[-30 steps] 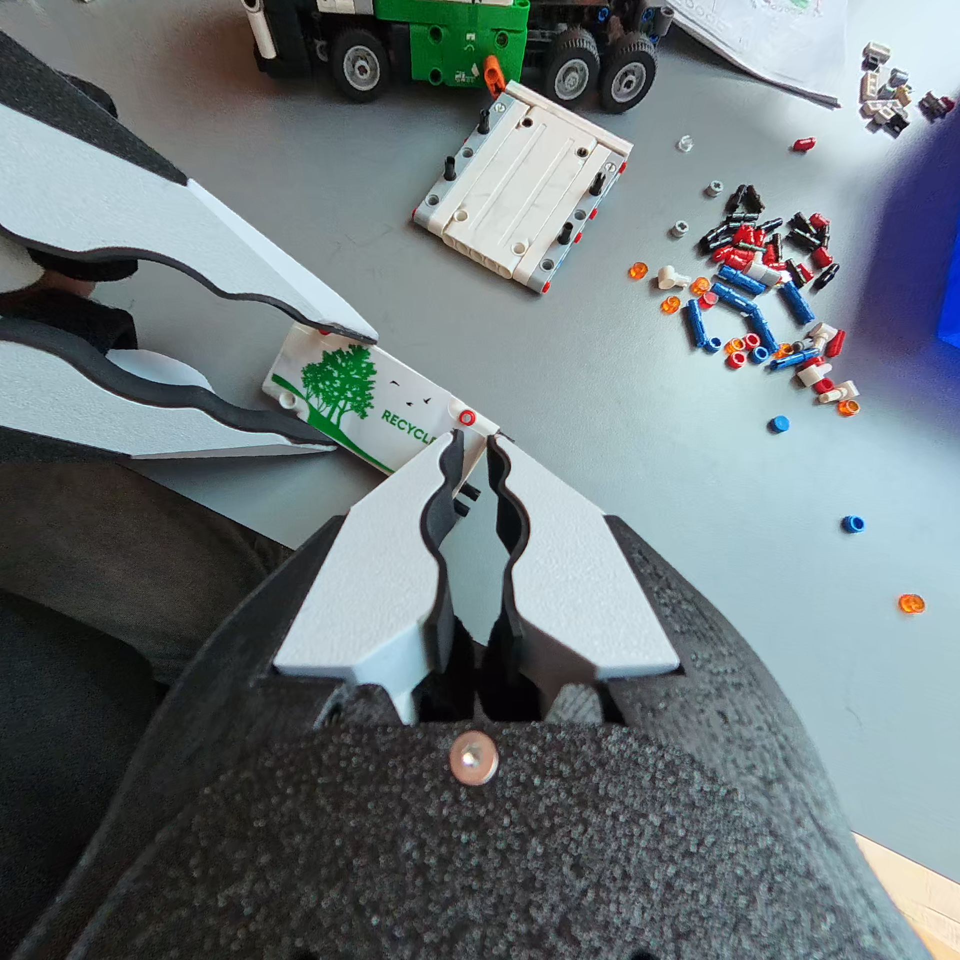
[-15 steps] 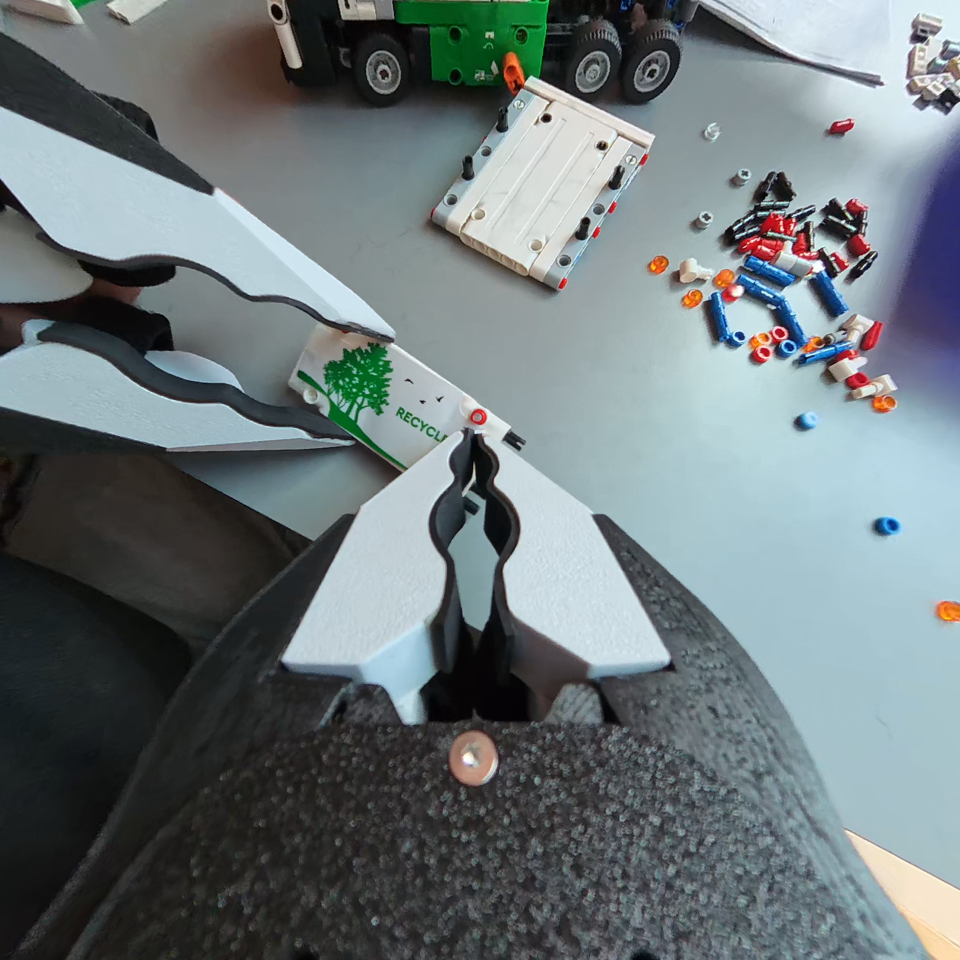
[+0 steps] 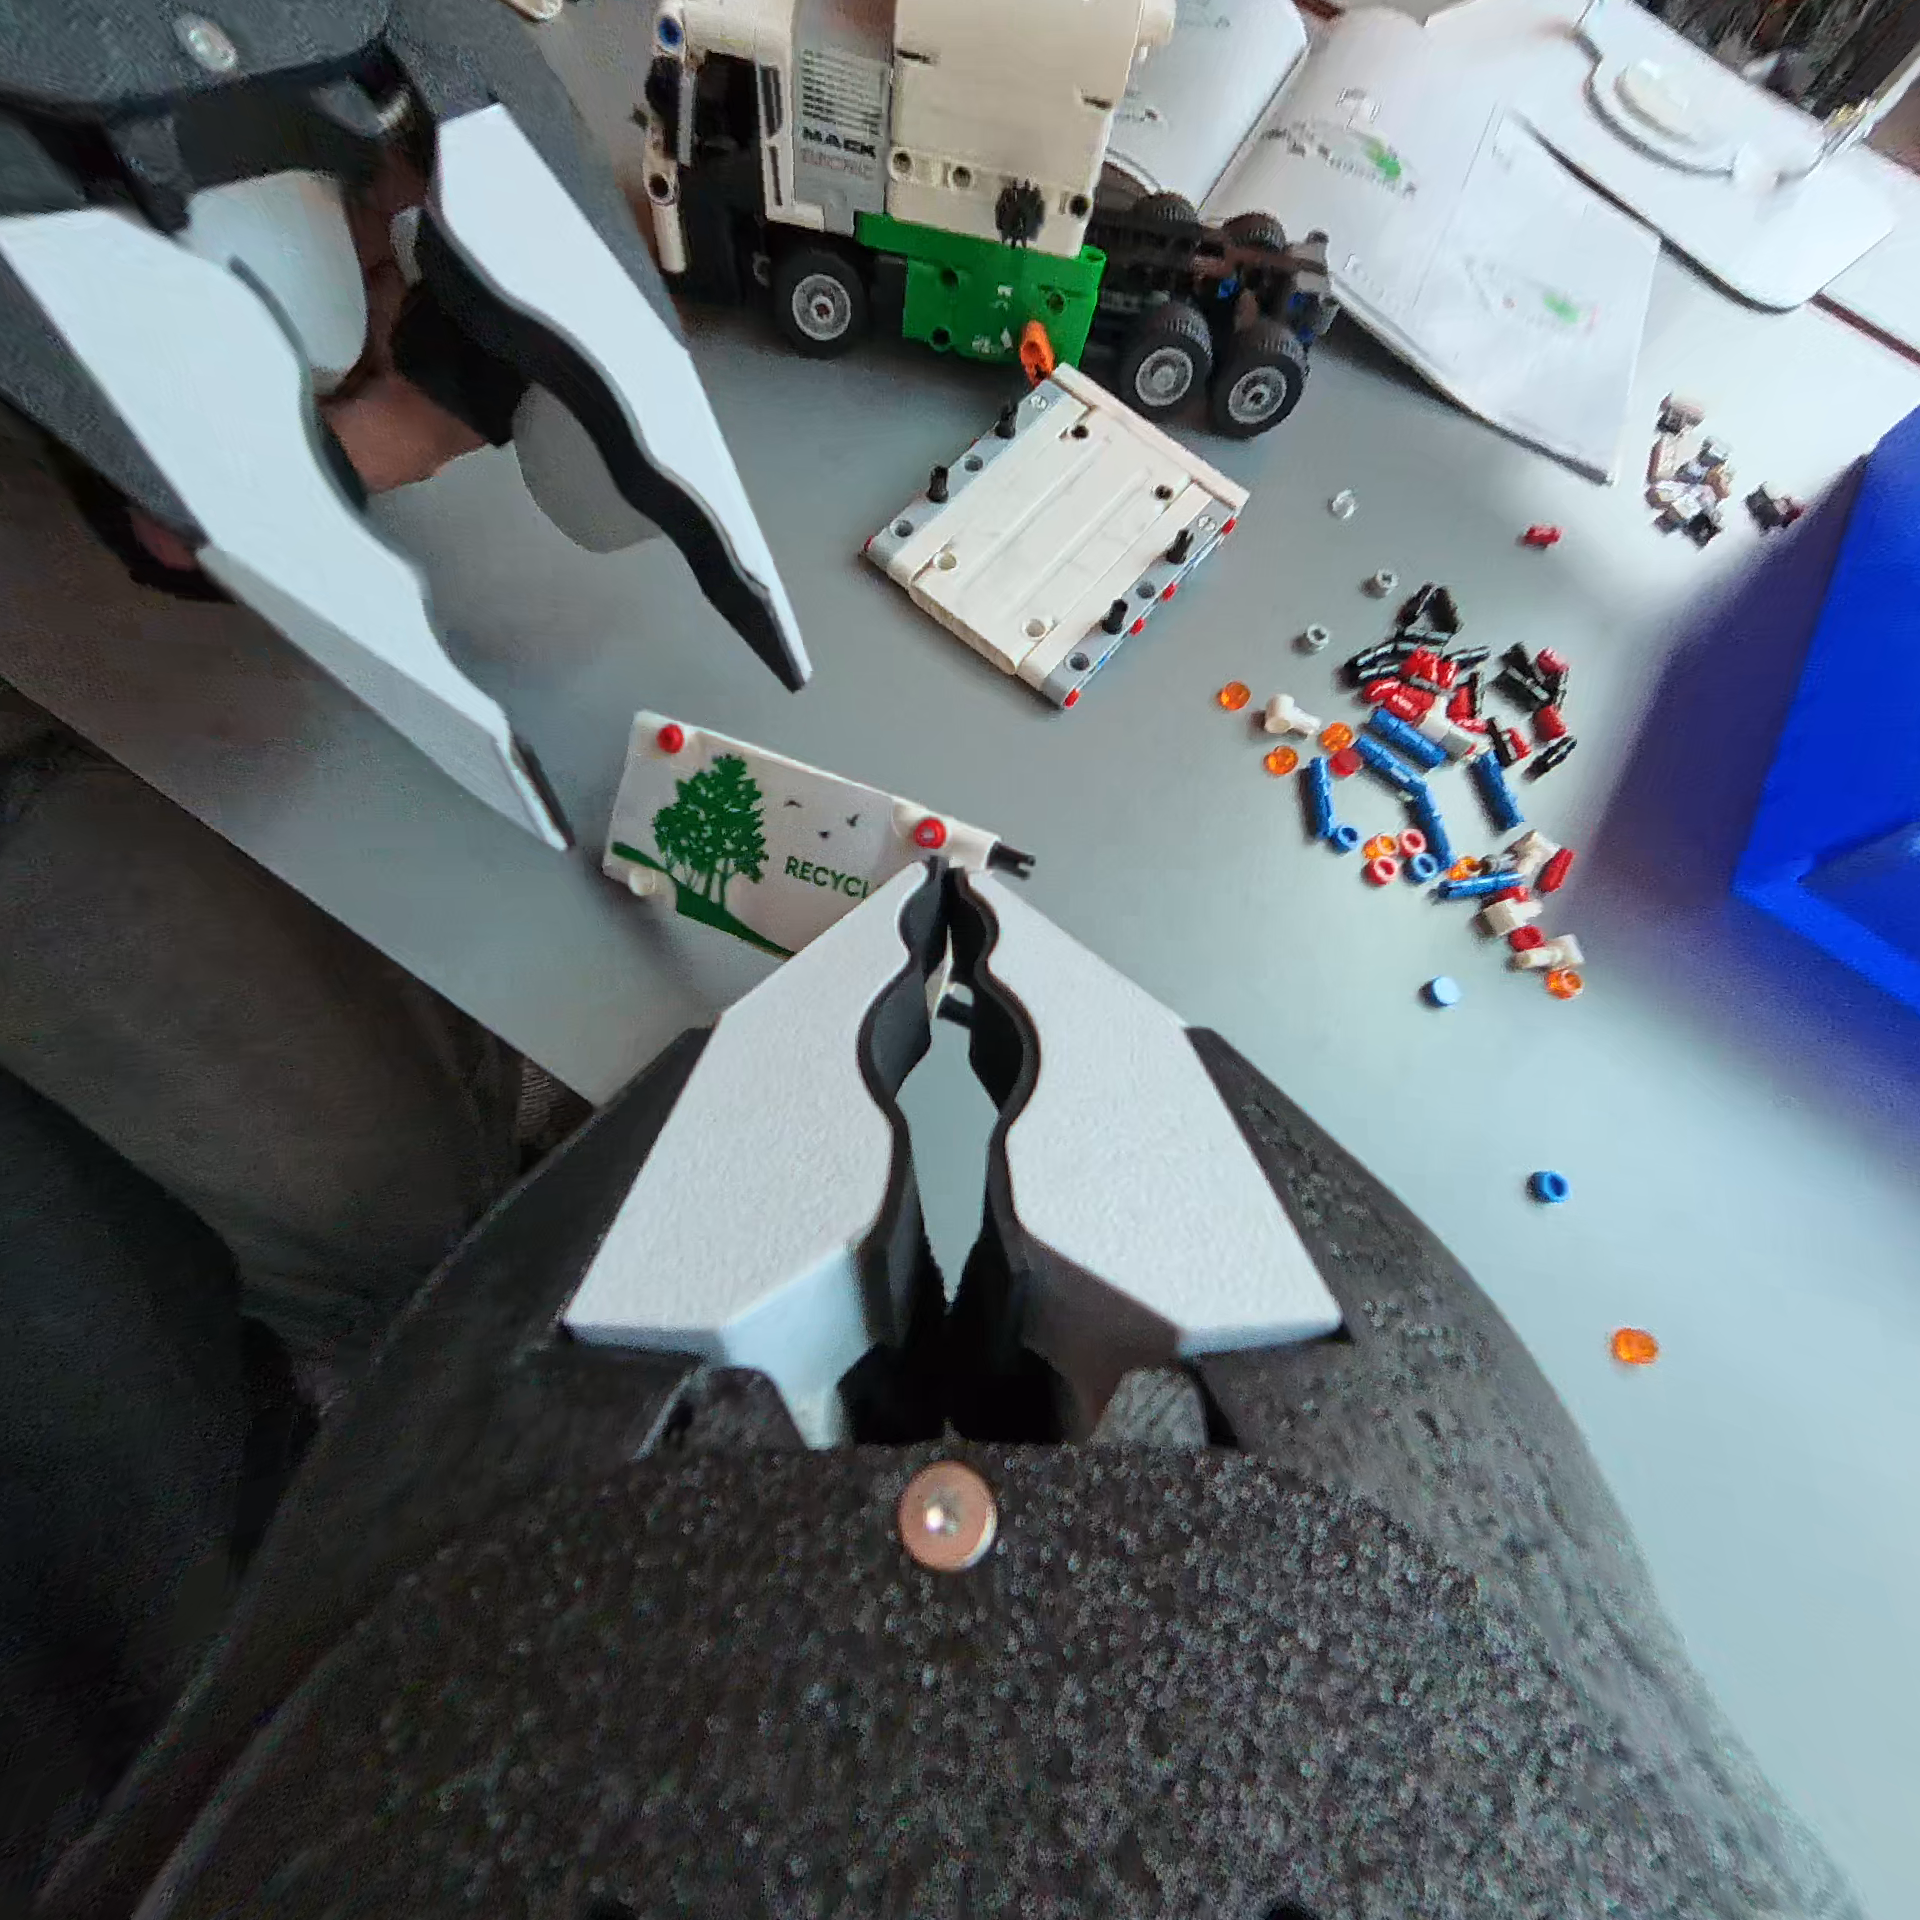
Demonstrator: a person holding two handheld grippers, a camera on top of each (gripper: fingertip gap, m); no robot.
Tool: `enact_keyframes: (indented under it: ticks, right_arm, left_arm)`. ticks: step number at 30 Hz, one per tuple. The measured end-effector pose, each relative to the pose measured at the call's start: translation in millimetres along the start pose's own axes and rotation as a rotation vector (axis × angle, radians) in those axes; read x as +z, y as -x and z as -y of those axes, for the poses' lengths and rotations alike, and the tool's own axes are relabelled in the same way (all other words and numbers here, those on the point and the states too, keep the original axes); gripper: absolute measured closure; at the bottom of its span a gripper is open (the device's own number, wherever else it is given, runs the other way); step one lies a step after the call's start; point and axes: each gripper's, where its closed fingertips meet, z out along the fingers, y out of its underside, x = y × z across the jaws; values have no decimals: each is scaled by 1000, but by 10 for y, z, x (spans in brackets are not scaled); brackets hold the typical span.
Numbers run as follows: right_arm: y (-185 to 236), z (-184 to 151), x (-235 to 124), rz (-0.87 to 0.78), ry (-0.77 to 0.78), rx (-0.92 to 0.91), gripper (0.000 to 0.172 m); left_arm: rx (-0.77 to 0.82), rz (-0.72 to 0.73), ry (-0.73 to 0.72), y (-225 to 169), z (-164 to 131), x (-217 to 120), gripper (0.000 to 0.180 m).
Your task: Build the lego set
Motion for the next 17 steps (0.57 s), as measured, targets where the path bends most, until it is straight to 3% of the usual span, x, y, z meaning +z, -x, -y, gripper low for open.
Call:
enact_keyframes:
  ticks: [1,5,11,17]
  right_arm:
    - [26,48,-9,8,-26,-41,172]
    - [53,241,-73,-26,-116,-215,172]
    - [247,488,-119,-6,-248,-482,172]
    - [393,552,-11,8,-229,-619,172]
  left_arm:
    - [-22,-25,-31,21,45,-26,133]
    - [-119,-131,-165,104,247,-183,159]
    - [-282,-327,-267,36,391,-279,147]
    - [-274,-337,-324,30,491,-368,154]
